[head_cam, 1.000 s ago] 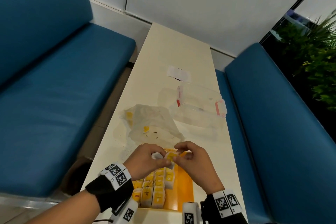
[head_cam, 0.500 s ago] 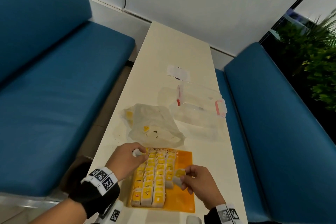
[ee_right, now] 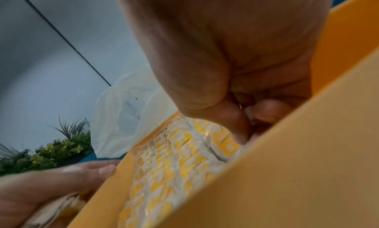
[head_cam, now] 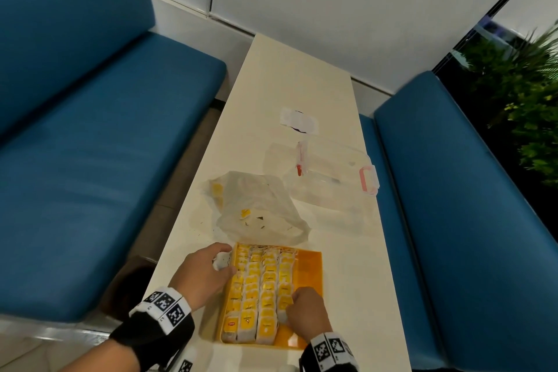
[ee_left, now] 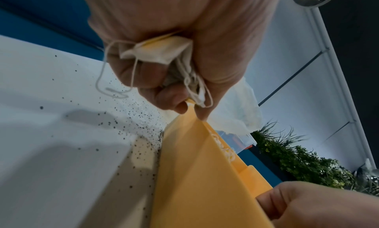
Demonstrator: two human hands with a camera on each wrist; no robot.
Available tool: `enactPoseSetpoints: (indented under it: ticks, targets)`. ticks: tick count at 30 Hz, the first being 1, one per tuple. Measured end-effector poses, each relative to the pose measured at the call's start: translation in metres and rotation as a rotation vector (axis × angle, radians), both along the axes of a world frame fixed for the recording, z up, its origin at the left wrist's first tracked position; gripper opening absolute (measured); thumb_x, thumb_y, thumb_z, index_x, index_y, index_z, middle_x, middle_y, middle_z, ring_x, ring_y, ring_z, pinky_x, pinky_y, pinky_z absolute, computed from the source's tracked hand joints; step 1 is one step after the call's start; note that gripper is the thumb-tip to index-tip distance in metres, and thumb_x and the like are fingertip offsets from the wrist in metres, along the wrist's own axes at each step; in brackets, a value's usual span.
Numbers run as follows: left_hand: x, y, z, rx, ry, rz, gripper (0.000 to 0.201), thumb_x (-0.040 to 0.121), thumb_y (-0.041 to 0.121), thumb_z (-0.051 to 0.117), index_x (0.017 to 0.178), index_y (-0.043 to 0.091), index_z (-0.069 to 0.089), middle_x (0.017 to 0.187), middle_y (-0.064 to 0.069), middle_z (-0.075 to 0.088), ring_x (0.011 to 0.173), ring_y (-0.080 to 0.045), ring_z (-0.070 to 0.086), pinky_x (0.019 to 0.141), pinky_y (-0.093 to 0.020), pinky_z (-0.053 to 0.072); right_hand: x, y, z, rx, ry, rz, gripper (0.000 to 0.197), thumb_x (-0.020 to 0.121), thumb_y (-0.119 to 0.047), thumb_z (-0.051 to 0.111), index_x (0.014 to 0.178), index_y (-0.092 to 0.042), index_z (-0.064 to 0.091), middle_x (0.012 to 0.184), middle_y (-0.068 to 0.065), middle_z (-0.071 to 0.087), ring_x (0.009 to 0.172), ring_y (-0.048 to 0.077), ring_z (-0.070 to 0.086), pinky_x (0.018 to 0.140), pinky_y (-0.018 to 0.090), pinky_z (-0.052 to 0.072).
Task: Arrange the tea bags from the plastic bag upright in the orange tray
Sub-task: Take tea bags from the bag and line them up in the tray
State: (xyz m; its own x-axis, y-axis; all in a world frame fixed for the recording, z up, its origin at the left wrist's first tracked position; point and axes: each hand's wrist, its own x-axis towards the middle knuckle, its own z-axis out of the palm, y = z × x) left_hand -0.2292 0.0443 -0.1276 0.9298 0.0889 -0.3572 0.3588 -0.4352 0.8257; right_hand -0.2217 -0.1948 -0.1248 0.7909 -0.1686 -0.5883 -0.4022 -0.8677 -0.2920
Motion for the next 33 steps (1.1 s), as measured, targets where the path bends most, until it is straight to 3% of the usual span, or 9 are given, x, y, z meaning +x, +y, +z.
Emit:
enactPoseSetpoints:
  ticks: [5, 8, 13, 17, 20, 23, 26, 29, 33]
  targets:
    - [-0.001, 0.001, 0.005, -0.043, -0.023, -0.038, 0.029, 0.089, 0.027, 0.073, 0.089, 0.052, 0.058, 0.094, 0.029, 0.064, 0.095, -0.001, 0.063, 0.079, -0.016, 0.044, -0.003, 0.006, 0.000, 0.003, -0.064, -0.060, 0.009, 0.089, -0.015, 0.056, 0.096, -0.011, 0.057, 0.104, 0.004, 0.063, 0.096, 0.019, 0.061, 0.073, 0.025, 0.047]
    - [-0.001, 0.002, 0.003, -0.058, 0.017, -0.027, 0.023, 0.088, 0.029, 0.074, 0.104, 0.044, 0.066, 0.105, 0.020, 0.069, 0.102, -0.005, 0.064, 0.086, -0.018, 0.046, -0.002, 0.011, 0.004, 0.017, -0.107, -0.079, 0.008, 0.090, -0.018, 0.054, 0.096, -0.013, 0.057, 0.101, 0.001, 0.063, 0.093, 0.016, 0.060, 0.075, 0.025, 0.049]
    - [0.001, 0.002, 0.002, -0.023, 0.050, -0.033, 0.034, 0.088, 0.033, 0.074, 0.122, 0.033, 0.068, 0.117, 0.013, 0.069, 0.109, -0.009, 0.063, 0.094, -0.022, 0.048, -0.002, 0.016, 0.008, 0.002, -0.153, -0.026, 0.020, 0.092, -0.013, 0.050, 0.075, -0.024, 0.046, 0.078, -0.012, 0.050, 0.072, 0.004, 0.048, 0.050, 0.011, 0.033]
    - [0.002, 0.006, 0.010, -0.022, 0.050, -0.033, 0.012, 0.087, 0.033, 0.074, 0.098, 0.036, 0.071, 0.106, 0.015, 0.071, 0.103, -0.008, 0.064, 0.085, -0.021, 0.047, 0.000, 0.017, 0.009, 0.023, -0.146, -0.053, 0.019, 0.087, -0.013, 0.055, 0.072, -0.022, 0.047, 0.077, -0.008, 0.050, 0.077, 0.012, 0.051, 0.062, 0.018, 0.043]
    - [0.005, 0.011, 0.024, -0.247, 0.118, 0.087, 0.011, 0.086, 0.037, 0.076, 0.082, 0.026, 0.075, 0.082, 0.008, 0.072, 0.072, -0.012, 0.063, 0.056, -0.023, 0.046, 0.002, 0.013, 0.018, 0.010, -0.164, -0.057, 0.005, 0.090, -0.015, 0.057, 0.095, -0.016, 0.058, 0.098, 0.000, 0.061, 0.092, 0.016, 0.058, 0.081, 0.026, 0.048]
    - [0.009, 0.012, 0.041, -0.681, 0.340, 0.251, 0.026, 0.090, 0.042, 0.071, 0.087, 0.015, 0.074, 0.074, -0.002, 0.066, 0.056, -0.015, 0.053, 0.047, -0.023, 0.035, 0.006, 0.015, 0.035, 0.054, -0.305, -0.004, 0.028, 0.092, -0.019, 0.063, 0.119, -0.017, 0.057, 0.114, 0.001, 0.061, 0.098, 0.013, 0.060, 0.081, 0.020, 0.044]
    - [0.015, 0.007, 0.056, -0.990, 0.460, 0.353, 0.026, 0.095, 0.036, 0.066, 0.095, 0.010, 0.069, 0.073, -0.009, 0.062, 0.055, -0.018, 0.054, 0.041, -0.022, 0.041, 0.005, 0.034, 0.064, 0.265, -0.485, 0.163, 0.025, 0.088, -0.019, 0.070, 0.108, -0.032, 0.061, 0.099, -0.012, 0.060, 0.080, 0.006, 0.060, 0.072, 0.014, 0.047]
    - [0.018, -0.001, 0.063, -1.089, 0.470, 0.391, 0.025, 0.096, 0.033, 0.064, 0.098, 0.008, 0.067, 0.070, -0.009, 0.060, 0.056, -0.019, 0.057, 0.044, -0.023, 0.045, -0.001, 0.055, 0.087, 0.440, -0.524, 0.400, 0.032, 0.086, -0.015, 0.071, 0.099, -0.041, 0.060, 0.096, -0.014, 0.058, 0.077, 0.005, 0.060, 0.071, 0.010, 0.045]
    - [0.020, -0.010, 0.065, -1.152, 0.434, 0.437, 0.023, 0.096, 0.025, 0.063, 0.105, 0.004, 0.064, 0.072, -0.010, 0.058, 0.057, -0.021, 0.057, 0.048, -0.027, 0.049, -0.006, 0.068, 0.099, 0.580, -0.473, 0.412, 0.023, 0.081, -0.015, 0.071, 0.091, -0.035, 0.067, 0.093, -0.012, 0.061, 0.073, 0.012, 0.060, 0.069, 0.010, 0.043]
